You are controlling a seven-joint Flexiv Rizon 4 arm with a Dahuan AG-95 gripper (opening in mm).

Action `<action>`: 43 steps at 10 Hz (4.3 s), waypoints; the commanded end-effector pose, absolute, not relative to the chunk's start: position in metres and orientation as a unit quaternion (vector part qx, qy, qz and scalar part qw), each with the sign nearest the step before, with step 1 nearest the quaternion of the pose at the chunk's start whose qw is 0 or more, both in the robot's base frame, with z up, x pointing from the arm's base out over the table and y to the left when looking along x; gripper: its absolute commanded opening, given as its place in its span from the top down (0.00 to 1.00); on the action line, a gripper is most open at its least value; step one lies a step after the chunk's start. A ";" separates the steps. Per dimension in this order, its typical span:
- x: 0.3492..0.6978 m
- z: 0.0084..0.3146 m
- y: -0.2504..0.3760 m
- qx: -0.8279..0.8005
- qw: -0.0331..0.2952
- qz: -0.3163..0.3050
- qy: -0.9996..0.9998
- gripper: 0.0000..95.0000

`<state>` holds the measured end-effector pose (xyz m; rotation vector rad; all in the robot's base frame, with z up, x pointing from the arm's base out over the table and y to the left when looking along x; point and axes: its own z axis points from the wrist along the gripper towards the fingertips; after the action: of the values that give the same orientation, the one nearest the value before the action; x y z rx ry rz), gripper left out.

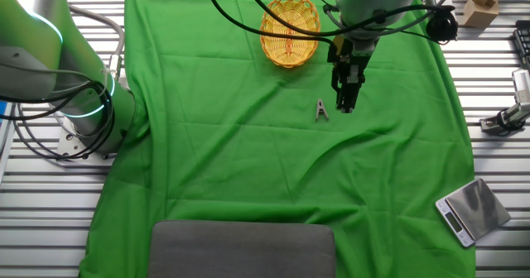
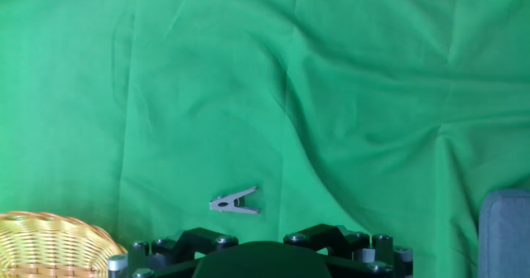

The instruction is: Use a clamp

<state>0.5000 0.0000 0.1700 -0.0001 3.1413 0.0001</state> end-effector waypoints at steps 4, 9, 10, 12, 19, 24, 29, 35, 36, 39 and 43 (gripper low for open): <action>0.500 0.170 0.000 -0.007 0.003 0.006 1.000 1.00; 0.500 0.170 0.000 -0.007 0.003 0.006 1.000 1.00; 0.500 0.170 0.000 -0.007 0.003 0.006 1.000 1.00; 0.500 0.170 0.000 -0.007 0.003 0.006 1.000 1.00; 0.500 0.170 0.000 -0.007 0.003 0.006 1.000 1.00; 0.500 0.170 0.000 -0.007 0.003 0.006 1.000 1.00; 0.500 0.170 0.000 -0.051 0.003 0.006 0.999 1.00; 0.500 0.171 0.000 -0.131 0.005 0.003 0.991 1.00; 0.500 0.171 0.000 -0.119 0.004 0.004 0.993 1.00; 0.500 0.171 0.000 -0.118 0.004 0.003 0.993 1.00; 0.500 0.171 0.000 -0.117 0.004 0.003 0.993 1.00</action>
<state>0.5000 0.0004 0.1714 -0.3712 3.1125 0.0105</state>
